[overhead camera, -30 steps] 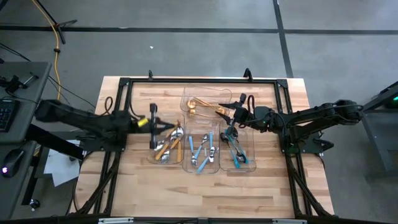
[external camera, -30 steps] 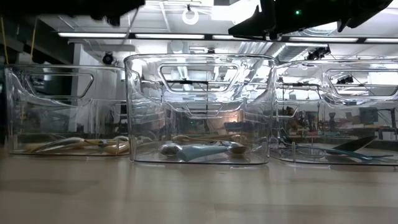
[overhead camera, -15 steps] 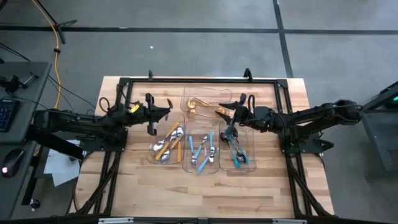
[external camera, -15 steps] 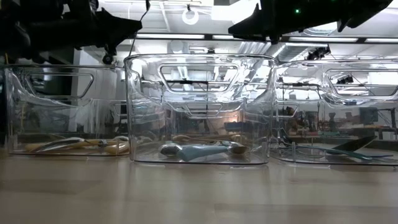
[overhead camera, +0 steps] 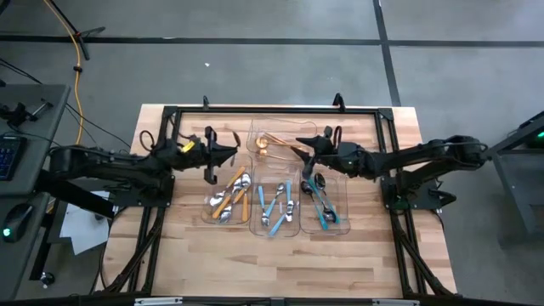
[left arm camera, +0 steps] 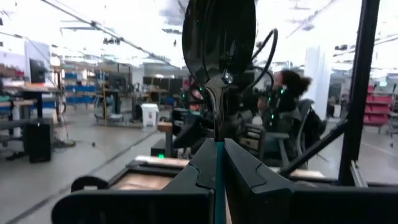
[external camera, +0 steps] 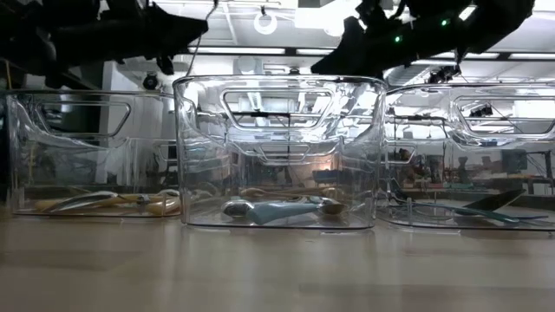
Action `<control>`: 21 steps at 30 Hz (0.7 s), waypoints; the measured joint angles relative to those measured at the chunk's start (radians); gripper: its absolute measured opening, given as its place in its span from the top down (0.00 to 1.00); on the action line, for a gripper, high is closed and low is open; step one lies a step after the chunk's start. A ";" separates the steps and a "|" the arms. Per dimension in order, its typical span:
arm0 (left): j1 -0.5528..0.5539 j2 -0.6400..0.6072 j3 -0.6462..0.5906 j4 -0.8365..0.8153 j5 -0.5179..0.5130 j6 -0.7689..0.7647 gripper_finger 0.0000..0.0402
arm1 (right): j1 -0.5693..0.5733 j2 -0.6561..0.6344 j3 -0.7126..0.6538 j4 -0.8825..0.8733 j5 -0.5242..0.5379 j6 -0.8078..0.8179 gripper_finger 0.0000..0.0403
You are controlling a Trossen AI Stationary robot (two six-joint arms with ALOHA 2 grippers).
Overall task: Sort silverware by color (type)
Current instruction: Put the blue spoon into the right transparent bin
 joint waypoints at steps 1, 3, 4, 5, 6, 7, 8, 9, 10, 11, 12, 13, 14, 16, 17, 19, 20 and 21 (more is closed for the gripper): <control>0.000 0.018 0.005 0.000 0.000 0.000 1.00 | -0.004 0.017 0.000 0.019 -0.002 0.000 0.63; 0.000 0.053 0.014 0.001 0.000 0.001 1.00 | -0.009 0.048 0.000 0.059 -0.003 -0.002 0.63; 0.000 0.069 0.018 -0.001 0.000 0.000 1.00 | -0.010 0.062 0.000 0.083 -0.003 -0.007 0.63; 0.000 0.082 0.022 -0.003 0.000 0.000 1.00 | -0.011 0.074 0.000 0.107 -0.003 -0.011 0.63; 0.000 0.092 0.027 -0.002 0.000 0.000 1.00 | -0.011 0.082 0.000 0.131 -0.003 -0.015 0.63; 0.000 0.102 0.032 0.000 0.000 0.001 1.00 | -0.011 0.086 0.000 0.150 -0.003 -0.016 0.63; 0.000 0.108 0.037 0.001 0.000 0.001 1.00 | -0.011 0.087 0.000 0.161 -0.003 -0.016 0.63; 0.000 0.112 0.041 0.001 0.000 0.001 1.00 | -0.011 0.087 0.000 0.166 -0.004 -0.017 0.63; 0.000 0.115 0.043 0.002 0.000 0.001 1.00 | -0.011 0.087 0.000 0.167 -0.004 -0.017 0.63; 0.000 0.116 0.045 0.001 0.000 0.001 1.00 | -0.011 0.085 0.000 0.164 -0.004 -0.018 0.63; 0.000 0.116 0.045 0.002 0.000 0.001 1.00 | -0.011 0.084 0.000 0.164 -0.005 -0.018 0.63; 0.000 0.116 0.046 0.002 0.000 0.001 1.00 | -0.011 0.083 0.000 0.166 -0.007 -0.018 0.63; 0.000 0.116 0.046 0.002 0.000 0.001 1.00 | -0.011 0.083 0.000 0.166 -0.007 -0.018 0.63; 0.000 0.116 0.046 0.002 0.000 0.001 1.00 | -0.010 0.083 0.000 0.164 -0.007 -0.005 0.63; 0.000 0.116 0.046 0.002 0.000 0.001 1.00 | -0.010 0.083 0.000 0.164 -0.007 0.006 0.63; 0.000 0.116 0.046 0.002 0.000 0.001 1.00 | -0.010 0.083 0.000 0.164 -0.007 0.017 0.63; 0.000 0.116 0.046 0.002 0.000 0.001 1.00 | -0.010 0.083 0.000 0.164 -0.007 0.016 0.63; 0.000 0.116 0.046 0.002 0.000 0.001 1.00 | -0.010 0.083 0.000 0.164 -0.007 0.016 0.63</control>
